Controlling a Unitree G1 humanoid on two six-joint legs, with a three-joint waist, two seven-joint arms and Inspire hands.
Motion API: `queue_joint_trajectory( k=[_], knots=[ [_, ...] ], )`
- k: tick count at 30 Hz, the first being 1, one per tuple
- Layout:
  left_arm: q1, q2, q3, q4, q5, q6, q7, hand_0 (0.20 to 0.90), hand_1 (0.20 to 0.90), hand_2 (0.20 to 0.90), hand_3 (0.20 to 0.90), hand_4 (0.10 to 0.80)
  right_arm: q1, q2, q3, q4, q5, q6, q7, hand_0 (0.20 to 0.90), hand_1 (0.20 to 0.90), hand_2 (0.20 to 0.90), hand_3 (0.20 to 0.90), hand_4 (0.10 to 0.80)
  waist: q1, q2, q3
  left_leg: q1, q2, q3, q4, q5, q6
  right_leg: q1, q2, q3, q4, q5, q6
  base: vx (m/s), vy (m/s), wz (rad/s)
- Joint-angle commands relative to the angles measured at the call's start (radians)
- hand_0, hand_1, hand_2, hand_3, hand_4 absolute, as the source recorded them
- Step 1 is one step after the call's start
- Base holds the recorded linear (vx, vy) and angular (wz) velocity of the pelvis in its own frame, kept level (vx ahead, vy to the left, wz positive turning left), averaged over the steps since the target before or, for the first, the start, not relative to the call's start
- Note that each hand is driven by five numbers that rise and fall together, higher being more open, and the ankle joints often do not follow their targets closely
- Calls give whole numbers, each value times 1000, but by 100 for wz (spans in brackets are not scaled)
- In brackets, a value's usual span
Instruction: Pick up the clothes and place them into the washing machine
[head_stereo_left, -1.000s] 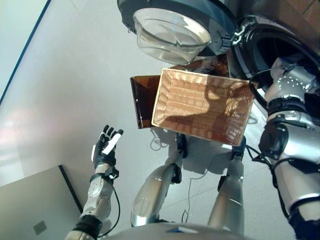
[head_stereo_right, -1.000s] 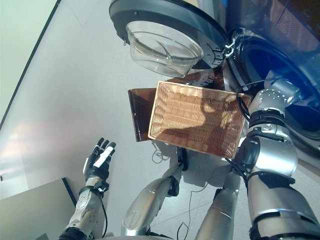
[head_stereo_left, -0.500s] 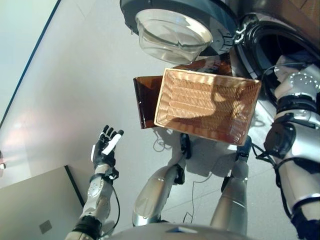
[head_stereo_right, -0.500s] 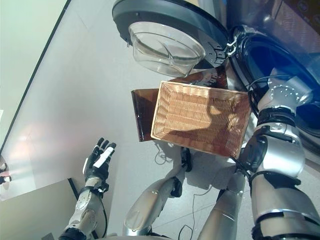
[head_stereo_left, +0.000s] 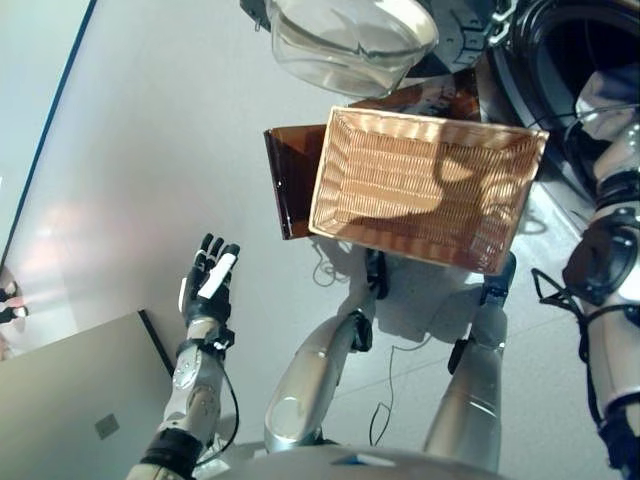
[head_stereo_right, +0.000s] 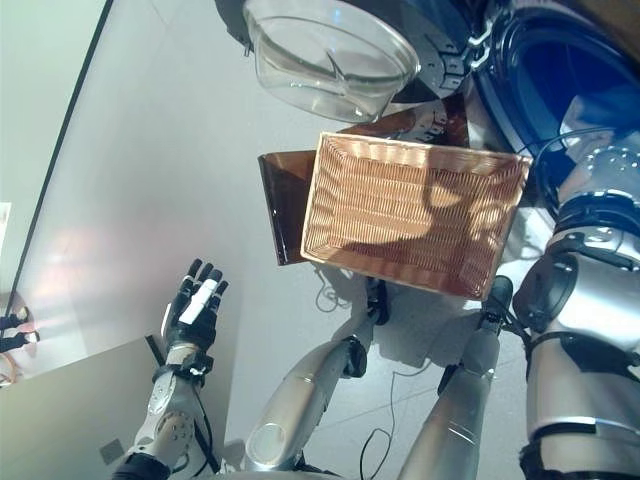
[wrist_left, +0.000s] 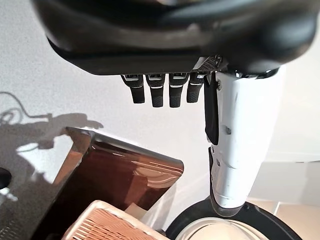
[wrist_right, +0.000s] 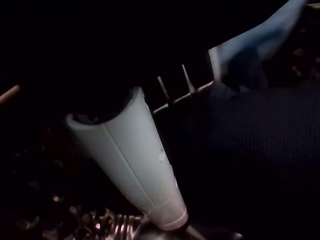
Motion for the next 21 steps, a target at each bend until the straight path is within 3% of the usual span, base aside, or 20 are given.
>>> queue_joint_trajectory(
  k=[1,8,9,10,11,21],
  knots=[
    [40,88,67,-101,-29,-90,12,900,900,900,900,800,-85,-187,205,-68,-115,-2,14,200,200,200,200,300,36,114,-37,60,1,-88,-184,73,-71,-68,74,-16,268,-259,-45,-106,-91,5],
    [32,126,57,-141,-39,-90,14,900,900,900,900,800,-107,-241,242,1,-167,34,-25,200,200,200,200,300,0,73,1,-113,8,-94,-13,25,-67,-197,72,-20,376,-265,-60,-84,-87,6],
    [36,133,56,-148,-39,-89,12,900,900,900,900,800,-110,-248,252,17,-188,46,-41,409,409,409,409,449,-2,69,-5,-126,11,-96,-6,23,-68,-209,67,-19,383,-267,-59,-53,-62,13],
    [40,133,56,-154,-41,-88,12,900,900,900,900,800,-107,-250,253,27,-200,59,-50,527,527,527,527,533,-4,69,-5,-131,11,-97,-5,22,-68,-210,68,-20,385,-267,-60,-21,-28,13],
    [44,143,58,-160,-40,-87,13,900,900,900,900,800,-109,-257,259,49,-224,71,-72,900,900,900,900,800,-5,67,-8,-135,13,-98,-3,21,-68,-214,67,-22,389,-266,-61,-11,-20,10],
    [52,170,100,-180,-12,-88,46,900,900,900,900,800,-76,-240,271,51,-322,110,-144,900,900,900,900,800,-4,65,-24,-125,14,-91,-23,25,-67,-204,70,-32,379,-263,-61,-3,5,1]
  ],
)
